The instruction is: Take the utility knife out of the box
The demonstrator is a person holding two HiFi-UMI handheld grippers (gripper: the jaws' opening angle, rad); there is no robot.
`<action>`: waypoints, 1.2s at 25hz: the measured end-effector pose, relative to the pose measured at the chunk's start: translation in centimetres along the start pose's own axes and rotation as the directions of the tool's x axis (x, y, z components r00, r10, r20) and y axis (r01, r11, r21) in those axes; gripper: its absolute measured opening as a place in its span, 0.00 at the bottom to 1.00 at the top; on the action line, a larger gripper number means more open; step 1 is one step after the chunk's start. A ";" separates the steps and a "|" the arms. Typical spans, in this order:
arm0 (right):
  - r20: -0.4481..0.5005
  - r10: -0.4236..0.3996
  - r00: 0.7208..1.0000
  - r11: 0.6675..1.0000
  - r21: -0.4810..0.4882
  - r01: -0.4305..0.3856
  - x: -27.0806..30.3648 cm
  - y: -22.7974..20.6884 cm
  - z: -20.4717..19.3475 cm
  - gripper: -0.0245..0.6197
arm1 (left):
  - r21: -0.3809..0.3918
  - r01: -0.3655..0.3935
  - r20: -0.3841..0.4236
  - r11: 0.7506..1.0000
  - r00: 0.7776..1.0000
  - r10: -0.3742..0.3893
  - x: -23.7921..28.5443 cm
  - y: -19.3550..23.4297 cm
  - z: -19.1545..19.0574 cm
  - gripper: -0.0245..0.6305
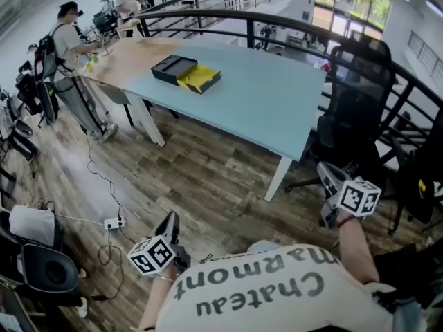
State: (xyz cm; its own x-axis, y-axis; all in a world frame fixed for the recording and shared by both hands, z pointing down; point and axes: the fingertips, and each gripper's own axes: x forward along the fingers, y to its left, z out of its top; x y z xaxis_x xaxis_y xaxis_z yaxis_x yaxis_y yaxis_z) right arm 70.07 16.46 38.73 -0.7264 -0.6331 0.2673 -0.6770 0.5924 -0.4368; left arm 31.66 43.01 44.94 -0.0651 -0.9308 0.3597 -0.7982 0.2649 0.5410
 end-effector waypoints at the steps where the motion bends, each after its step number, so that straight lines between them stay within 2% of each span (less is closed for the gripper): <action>1: -0.021 -0.008 1.000 1.000 -0.021 0.008 0.3 0.4 -0.3 0.10 | -0.014 -0.008 0.004 1.000 1.000 0.008 -0.1 0.7 0.1 0.04; 7: -0.085 -0.056 0.995 0.995 -0.083 0.049 3.2 1.2 0.7 0.10 | -0.091 -0.034 -0.004 0.995 0.999 0.034 0.1 3.4 -0.5 0.04; 14: -0.126 -0.007 0.992 0.993 -0.121 -0.009 10.1 3.4 2.2 0.10 | -0.098 -0.041 0.042 0.994 0.998 0.045 2.4 4.7 2.9 0.04; 20: -0.113 0.065 0.991 0.998 -0.015 -0.067 19.0 3.4 3.3 0.10 | -0.101 -0.094 0.053 0.990 0.994 0.100 5.7 7.5 6.6 0.04; 25: -0.114 0.105 0.988 0.993 -0.041 -0.110 25.7 4.0 5.5 0.10 | -0.078 -0.128 0.081 0.989 0.988 0.134 9.5 9.0 11.3 0.04; 30: -0.080 0.145 0.986 0.989 0.036 -0.142 31.2 3.2 7.1 0.10 | -0.069 -0.112 0.095 0.991 0.988 0.118 14.2 9.8 13.9 0.04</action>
State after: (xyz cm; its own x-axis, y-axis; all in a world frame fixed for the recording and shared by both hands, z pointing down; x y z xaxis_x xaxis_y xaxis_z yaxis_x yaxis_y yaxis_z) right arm 46.09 -4.96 39.54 -0.8240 -0.4989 0.2687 -0.5619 0.6581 -0.5011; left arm 14.65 28.84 44.81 -0.2155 -0.9127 0.3473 -0.7426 0.3841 0.5486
